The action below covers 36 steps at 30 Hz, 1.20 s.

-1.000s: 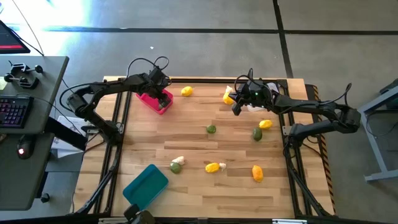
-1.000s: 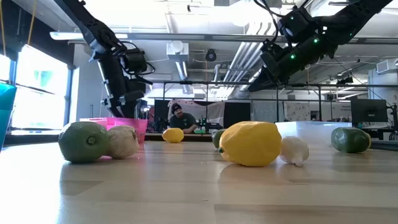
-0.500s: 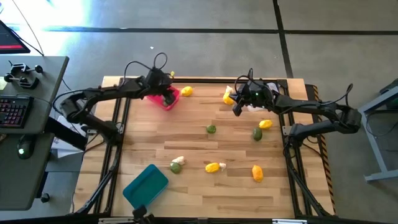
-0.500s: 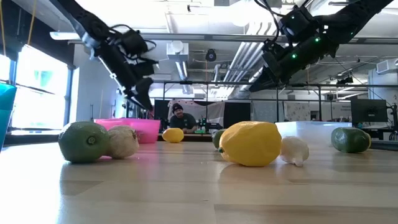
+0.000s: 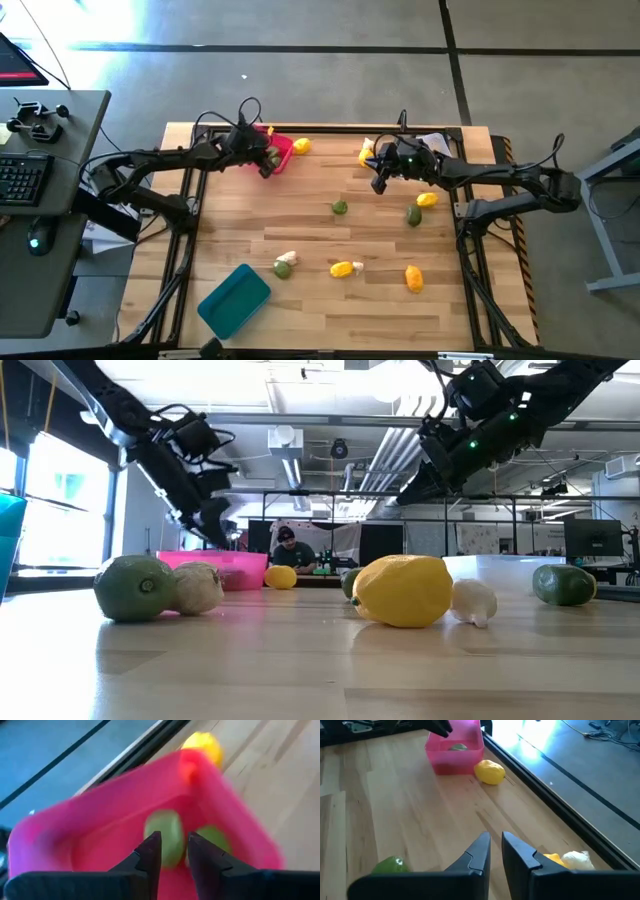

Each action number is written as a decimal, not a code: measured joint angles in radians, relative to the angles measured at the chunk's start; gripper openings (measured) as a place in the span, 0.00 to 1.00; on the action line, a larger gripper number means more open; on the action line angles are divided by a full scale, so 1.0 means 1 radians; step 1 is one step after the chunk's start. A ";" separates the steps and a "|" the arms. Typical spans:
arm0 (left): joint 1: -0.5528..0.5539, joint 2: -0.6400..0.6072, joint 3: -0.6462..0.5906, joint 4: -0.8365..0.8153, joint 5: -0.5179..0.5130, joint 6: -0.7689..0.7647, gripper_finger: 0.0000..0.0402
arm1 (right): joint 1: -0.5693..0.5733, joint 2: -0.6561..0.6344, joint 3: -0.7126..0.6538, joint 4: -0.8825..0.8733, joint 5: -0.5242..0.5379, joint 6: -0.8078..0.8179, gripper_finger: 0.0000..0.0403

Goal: Sort produce into baskets
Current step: Put the green lime in the red bin

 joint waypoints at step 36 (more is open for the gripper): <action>-0.052 -0.068 0.029 -0.198 0.220 0.143 0.01 | -0.001 0.000 0.000 0.002 0.001 -0.027 0.10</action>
